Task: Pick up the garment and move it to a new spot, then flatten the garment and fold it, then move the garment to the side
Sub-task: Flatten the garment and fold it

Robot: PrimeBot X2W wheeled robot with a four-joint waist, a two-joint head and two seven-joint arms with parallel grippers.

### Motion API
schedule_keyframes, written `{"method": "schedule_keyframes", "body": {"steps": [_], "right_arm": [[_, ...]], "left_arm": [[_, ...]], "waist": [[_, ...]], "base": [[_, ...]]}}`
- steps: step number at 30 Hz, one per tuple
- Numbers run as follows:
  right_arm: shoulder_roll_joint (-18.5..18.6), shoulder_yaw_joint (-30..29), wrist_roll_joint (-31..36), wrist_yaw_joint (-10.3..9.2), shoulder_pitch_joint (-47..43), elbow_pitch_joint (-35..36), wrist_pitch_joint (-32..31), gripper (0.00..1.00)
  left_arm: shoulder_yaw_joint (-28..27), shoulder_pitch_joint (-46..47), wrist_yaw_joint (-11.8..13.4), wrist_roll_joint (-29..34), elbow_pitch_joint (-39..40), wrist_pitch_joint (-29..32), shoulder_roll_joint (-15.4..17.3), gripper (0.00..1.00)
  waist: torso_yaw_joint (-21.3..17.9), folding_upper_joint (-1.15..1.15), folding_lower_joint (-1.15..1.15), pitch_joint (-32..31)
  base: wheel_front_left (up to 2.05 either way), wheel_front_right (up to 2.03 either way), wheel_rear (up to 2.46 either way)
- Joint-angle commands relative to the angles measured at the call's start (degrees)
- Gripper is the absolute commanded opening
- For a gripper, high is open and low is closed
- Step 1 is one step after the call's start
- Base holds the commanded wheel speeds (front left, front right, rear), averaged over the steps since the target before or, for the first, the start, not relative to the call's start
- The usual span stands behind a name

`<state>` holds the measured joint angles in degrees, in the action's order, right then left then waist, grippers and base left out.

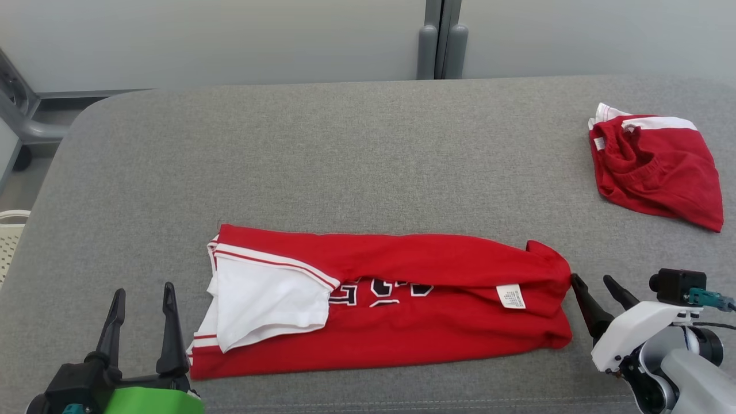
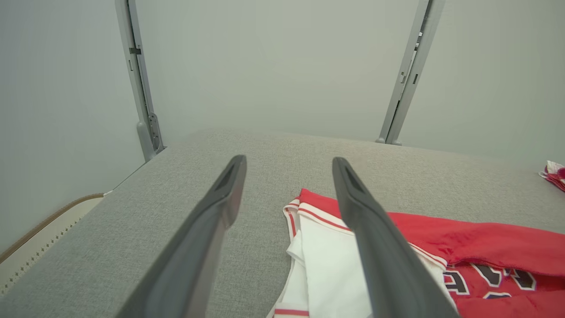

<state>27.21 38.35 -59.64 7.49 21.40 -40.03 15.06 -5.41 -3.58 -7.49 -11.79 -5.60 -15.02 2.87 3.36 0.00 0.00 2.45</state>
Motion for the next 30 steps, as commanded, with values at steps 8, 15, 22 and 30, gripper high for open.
{"method": "schedule_keyframes", "body": {"steps": [8,15,22,30], "right_arm": [[-1.8,-4.0,5.6,-0.01,-3.2,2.3,0.2,1.0],[-2.8,-5.0,7.7,-0.01,-4.8,2.4,-0.3,1.0],[-4.1,-5.7,9.6,-0.01,-3.0,2.3,0.0,1.0],[-4.4,-4.5,13.4,-0.01,3.9,-1.1,-3.1,1.0]], "left_arm": [[-1.3,-1.9,0.3,4.3,-1.2,-0.1,0.1,1.0],[-1.4,-2.1,0.3,5.1,-2.8,-0.1,0.1,1.0],[-0.6,-1.9,0.2,4.7,-3.0,-0.1,0.1,1.0],[0.5,-1.4,0.2,4.4,-2.8,-0.1,0.1,1.0]], "waist": [[0.2,0.0,0.0,-0.8],[0.3,0.0,0.0,-1.5],[0.4,0.0,0.0,-1.6],[1.0,0.0,0.0,-1.8]], "base": [[0.0,0.0,0.0],[0.0,0.0,0.0],[0.0,0.0,0.0],[0.0,0.0,0.0]]}}
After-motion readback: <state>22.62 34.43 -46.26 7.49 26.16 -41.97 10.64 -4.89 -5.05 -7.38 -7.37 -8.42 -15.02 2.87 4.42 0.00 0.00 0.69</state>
